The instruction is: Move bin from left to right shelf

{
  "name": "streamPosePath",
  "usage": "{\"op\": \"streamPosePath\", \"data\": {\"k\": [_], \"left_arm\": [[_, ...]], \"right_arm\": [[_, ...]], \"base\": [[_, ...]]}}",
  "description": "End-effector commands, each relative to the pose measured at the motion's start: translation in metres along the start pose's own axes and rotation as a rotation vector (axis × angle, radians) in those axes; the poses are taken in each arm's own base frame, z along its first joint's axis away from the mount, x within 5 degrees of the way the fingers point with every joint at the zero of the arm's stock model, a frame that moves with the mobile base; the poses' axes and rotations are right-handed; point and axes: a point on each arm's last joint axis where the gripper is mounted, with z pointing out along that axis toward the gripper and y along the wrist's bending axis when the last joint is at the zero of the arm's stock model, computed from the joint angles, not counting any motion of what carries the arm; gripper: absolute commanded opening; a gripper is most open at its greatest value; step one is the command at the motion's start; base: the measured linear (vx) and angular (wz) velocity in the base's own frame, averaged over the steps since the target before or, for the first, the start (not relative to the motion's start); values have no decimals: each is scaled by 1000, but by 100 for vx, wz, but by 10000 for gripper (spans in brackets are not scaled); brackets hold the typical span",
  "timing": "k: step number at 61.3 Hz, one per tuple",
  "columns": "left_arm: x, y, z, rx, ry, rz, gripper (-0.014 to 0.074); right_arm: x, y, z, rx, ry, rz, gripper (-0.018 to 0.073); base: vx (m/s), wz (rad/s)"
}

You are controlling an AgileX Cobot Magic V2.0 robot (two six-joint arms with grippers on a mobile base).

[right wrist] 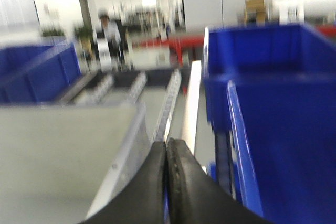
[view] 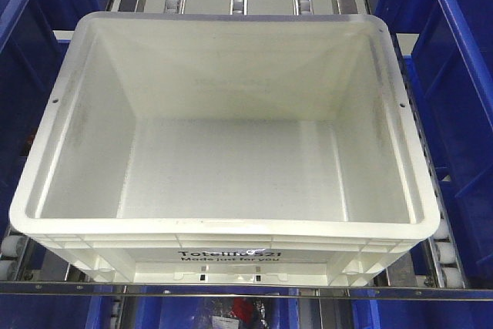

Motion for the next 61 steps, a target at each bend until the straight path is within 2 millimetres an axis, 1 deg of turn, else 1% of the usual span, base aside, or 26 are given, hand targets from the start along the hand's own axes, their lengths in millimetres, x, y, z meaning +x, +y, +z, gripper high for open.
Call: {"op": "streamPosePath", "data": {"k": [1,6,11,15,19,24,34,43,47,51,55,58,61], "left_arm": [[-28,-1,23,0,126,-16,-8],[-39,-2,48,-4,281,-18,-8],[-41,-2,71,-8,407,-17,-8],[-38,-2,89,-7,467,-22,-8],[-32,-5,101,14,514,-61,-8],[-27,-9,112,38,550,-109,-8],[-20,-10,123,45,587,-128,-8],[-19,-10,127,43,584,-125,-3],[-20,-10,128,46,570,-112,11],[-22,-10,129,53,550,-87,41],[-22,-10,130,60,540,-63,90],[-22,-10,130,64,540,-52,141],[-22,-10,130,64,541,-50,195]], "right_arm": [[-33,2,14,12,97,-40,-8],[-47,3,37,12,229,-30,-8],[-56,5,60,1,340,-26,-8],[-57,6,75,-8,378,-40,-8],[-54,6,84,-11,399,-59,-8],[-51,5,94,-10,432,-60,-8],[-47,5,102,-7,453,-59,-8],[-45,5,108,-10,467,-53,1],[-44,5,110,-14,474,-43,24],[-44,6,109,-23,476,-27,69],[-44,8,109,-35,475,-8,139],[-44,8,109,-40,475,-3,204],[-44,9,109,-43,473,-5,295]], "base": [[0,0],[0,0],[0,0],[0,0],[0,0],[0,0],[0,0],[0,0],[0,0],[0,0],[0,0],[0,0],[0,0]]}}
